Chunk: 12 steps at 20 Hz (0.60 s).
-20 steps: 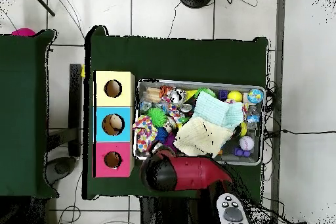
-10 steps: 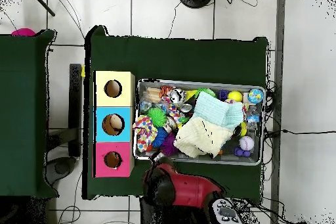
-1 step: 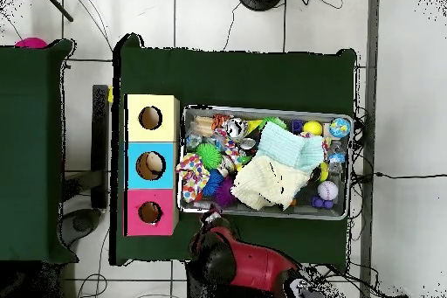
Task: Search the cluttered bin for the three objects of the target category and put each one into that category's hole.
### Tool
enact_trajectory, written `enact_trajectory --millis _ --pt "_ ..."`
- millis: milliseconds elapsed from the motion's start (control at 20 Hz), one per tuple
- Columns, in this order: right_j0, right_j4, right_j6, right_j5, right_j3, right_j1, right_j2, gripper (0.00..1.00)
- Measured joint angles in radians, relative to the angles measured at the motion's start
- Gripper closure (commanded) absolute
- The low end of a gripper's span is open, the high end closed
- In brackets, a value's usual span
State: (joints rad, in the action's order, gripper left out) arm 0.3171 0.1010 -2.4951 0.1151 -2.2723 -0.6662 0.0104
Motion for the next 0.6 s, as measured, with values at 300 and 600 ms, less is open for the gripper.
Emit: enact_trajectory --millis 300,600 --pt "-0.025 -0.049 0.000 -0.005 -0.050 -0.030 -0.005 0.00" --pt "-0.156 -0.066 0.000 -0.025 -0.026 -0.030 0.041 0.00"
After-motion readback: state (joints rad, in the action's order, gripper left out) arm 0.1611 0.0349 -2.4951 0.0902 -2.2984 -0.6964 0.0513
